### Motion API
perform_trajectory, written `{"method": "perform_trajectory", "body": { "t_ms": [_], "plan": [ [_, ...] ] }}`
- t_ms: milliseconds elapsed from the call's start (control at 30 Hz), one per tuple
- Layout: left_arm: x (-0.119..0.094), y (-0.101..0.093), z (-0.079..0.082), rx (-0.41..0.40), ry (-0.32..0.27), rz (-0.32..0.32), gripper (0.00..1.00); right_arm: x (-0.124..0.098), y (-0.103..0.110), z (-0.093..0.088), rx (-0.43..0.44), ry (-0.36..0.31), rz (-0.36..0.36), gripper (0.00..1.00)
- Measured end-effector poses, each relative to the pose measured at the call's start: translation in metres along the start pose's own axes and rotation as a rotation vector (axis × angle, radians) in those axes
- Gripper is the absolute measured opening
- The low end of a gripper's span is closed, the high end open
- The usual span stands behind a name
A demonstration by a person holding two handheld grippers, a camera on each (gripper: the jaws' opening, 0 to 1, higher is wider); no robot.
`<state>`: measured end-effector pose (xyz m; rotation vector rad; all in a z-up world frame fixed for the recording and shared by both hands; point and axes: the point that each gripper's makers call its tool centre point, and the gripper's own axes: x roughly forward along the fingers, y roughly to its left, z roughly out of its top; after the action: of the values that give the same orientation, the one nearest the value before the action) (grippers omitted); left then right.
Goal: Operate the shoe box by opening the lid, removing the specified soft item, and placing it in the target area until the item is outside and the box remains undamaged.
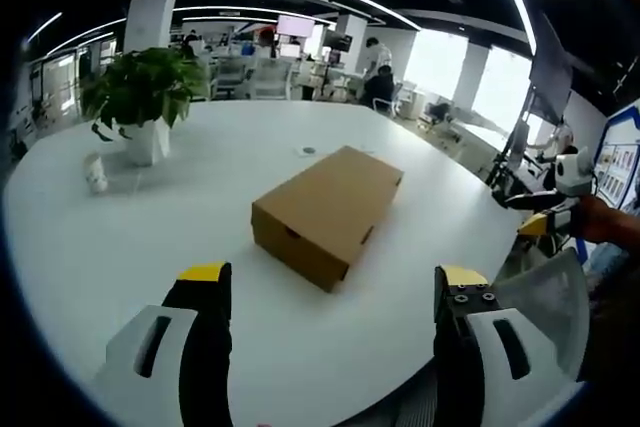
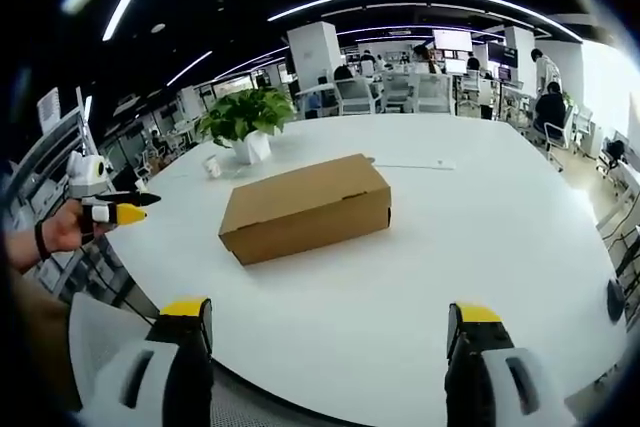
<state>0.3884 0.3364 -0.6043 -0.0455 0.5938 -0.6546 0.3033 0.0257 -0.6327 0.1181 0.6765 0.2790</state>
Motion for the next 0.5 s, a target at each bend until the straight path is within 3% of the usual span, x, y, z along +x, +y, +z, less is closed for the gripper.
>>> {"method": "perform_trajectory", "body": {
  "t_ms": [500],
  "plan": [
    [-0.0007,-0.0012,0.0015,0.004,-0.001,0.004,0.82,0.006,-0.0013,0.0076,-0.014,-0.003,0.013,0.97]
  ]
}}
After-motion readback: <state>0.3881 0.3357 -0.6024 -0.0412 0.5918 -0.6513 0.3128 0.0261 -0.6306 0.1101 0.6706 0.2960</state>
